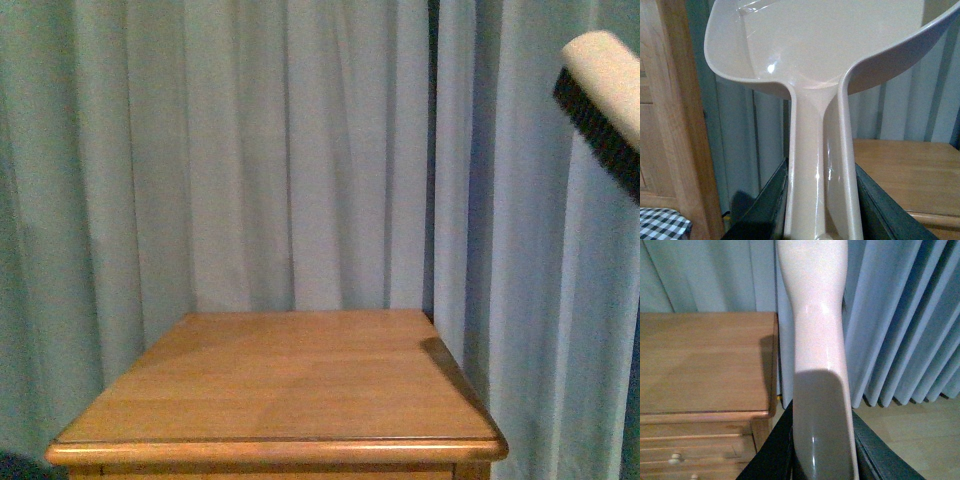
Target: Clean up trash
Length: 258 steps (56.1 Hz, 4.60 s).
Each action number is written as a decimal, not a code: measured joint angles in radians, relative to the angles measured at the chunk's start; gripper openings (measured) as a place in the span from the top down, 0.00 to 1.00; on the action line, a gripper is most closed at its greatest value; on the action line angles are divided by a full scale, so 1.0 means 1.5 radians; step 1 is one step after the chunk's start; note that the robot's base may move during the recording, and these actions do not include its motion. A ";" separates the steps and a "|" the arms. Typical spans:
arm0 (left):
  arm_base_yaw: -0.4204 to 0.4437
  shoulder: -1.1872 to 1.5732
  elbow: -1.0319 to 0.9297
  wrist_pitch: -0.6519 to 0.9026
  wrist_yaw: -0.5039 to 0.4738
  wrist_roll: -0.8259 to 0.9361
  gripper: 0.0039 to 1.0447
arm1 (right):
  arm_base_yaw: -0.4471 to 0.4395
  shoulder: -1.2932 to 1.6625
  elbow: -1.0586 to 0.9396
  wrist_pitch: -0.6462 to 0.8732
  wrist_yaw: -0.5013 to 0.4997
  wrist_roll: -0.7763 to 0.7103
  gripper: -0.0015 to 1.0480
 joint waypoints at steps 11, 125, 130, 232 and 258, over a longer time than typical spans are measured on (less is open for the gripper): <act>0.000 0.000 0.000 0.000 0.000 0.000 0.73 | 0.041 -0.149 -0.035 -0.072 0.067 0.002 0.81; 0.002 -0.003 -0.002 -0.001 -0.001 -0.004 0.73 | 0.068 -0.209 -0.047 -0.115 0.089 0.027 0.81; 0.002 -0.005 -0.002 -0.001 -0.009 -0.005 0.73 | 0.070 -0.203 -0.047 -0.115 0.081 0.027 0.81; 0.032 0.925 0.357 -0.057 0.256 0.584 0.73 | 0.069 -0.208 -0.047 -0.115 0.088 0.027 0.81; 0.032 0.925 0.357 -0.057 0.256 0.585 0.73 | -0.056 0.053 0.120 -0.211 -0.099 0.013 0.81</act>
